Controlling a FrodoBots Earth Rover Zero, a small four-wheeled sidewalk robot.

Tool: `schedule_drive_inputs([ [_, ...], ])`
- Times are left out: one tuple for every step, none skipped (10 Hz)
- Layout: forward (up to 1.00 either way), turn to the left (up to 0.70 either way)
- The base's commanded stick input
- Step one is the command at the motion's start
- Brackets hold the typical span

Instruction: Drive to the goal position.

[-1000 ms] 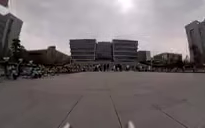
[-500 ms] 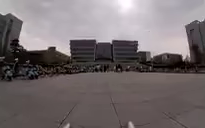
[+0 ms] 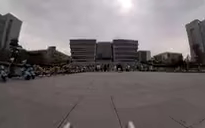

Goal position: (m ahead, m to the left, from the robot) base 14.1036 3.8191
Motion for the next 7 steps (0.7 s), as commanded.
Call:
schedule_drive_inputs([
  [0.70,0.00],
  [0.70,0.00],
  [0.70,0.00],
  [0.70,0.00],
  [0.70,0.00],
  [0.70,0.00],
  [0.70,0.00],
])
